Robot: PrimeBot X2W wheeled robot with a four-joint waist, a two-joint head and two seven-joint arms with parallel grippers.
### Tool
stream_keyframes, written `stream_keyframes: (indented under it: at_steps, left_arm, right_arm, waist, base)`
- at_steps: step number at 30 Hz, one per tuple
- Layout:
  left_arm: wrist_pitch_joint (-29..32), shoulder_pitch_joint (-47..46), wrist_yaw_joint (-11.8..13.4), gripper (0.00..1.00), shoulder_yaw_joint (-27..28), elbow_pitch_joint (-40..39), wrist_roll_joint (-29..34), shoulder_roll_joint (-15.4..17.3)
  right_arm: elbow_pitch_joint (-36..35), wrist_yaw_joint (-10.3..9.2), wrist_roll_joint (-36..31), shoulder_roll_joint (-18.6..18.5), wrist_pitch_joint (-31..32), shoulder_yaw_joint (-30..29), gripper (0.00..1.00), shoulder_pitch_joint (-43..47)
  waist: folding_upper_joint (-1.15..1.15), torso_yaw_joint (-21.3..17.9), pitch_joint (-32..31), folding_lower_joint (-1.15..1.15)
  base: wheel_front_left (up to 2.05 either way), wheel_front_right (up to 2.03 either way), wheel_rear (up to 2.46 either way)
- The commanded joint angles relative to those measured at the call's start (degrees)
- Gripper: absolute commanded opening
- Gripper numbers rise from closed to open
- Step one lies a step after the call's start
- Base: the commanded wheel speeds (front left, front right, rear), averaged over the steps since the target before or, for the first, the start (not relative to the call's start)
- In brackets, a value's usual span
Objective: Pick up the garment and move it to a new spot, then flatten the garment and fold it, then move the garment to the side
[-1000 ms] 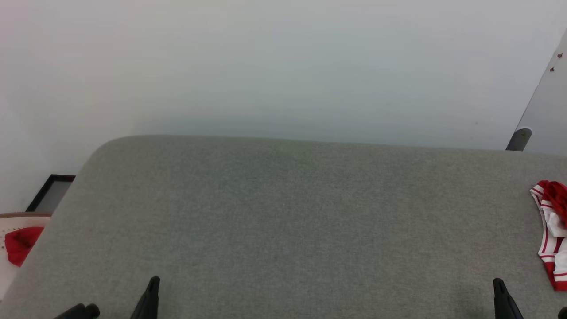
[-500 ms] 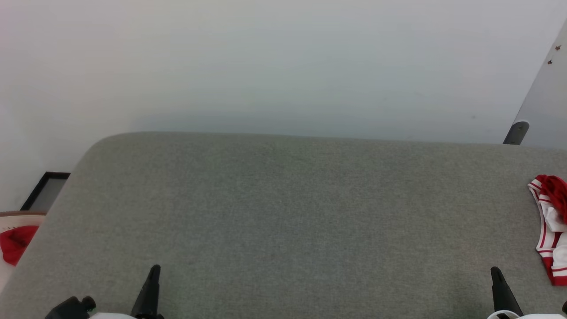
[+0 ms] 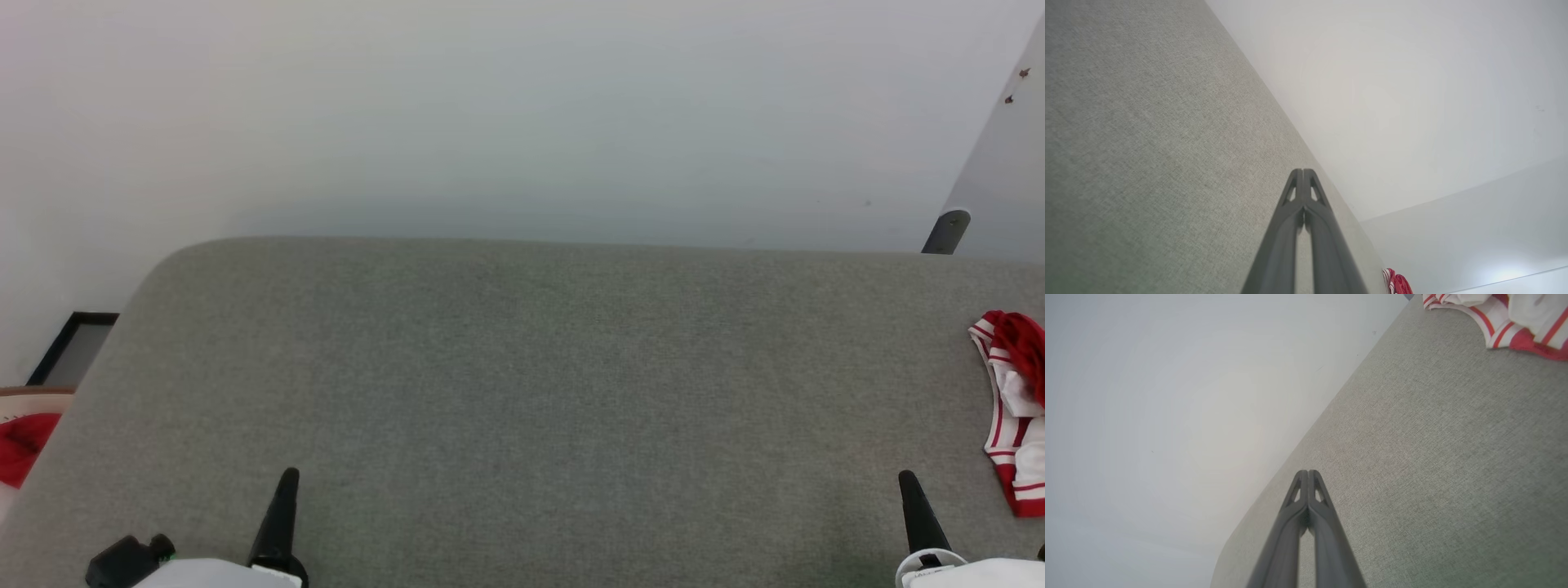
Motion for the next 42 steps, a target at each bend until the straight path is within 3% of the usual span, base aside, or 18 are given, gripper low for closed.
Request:
stream_keyframes:
  at_steps: [1, 42]
  left_arm:
    - [0.31, -1.33, -0.15, 0.0, 0.54, -0.71, -1.21, 0.01]
    - [5.86, -5.01, -0.25, 0.0, 4.78, -0.84, -16.73, -4.76]
  right_arm:
    - [-0.66, -0.01, 1.55, -0.12, 0.34, 0.06, 0.0, -1.61]
    - [-1.04, -0.01, 23.16, 0.35, 5.67, 0.47, 0.0, -5.3]
  waist:
    - [0.0, -0.07, 0.1, 0.0]
    - [0.0, -1.83, 2.63, 0.0]
  base:
    - [0.0, 0.0, 0.0]
    - [0.0, 0.0, 0.0]
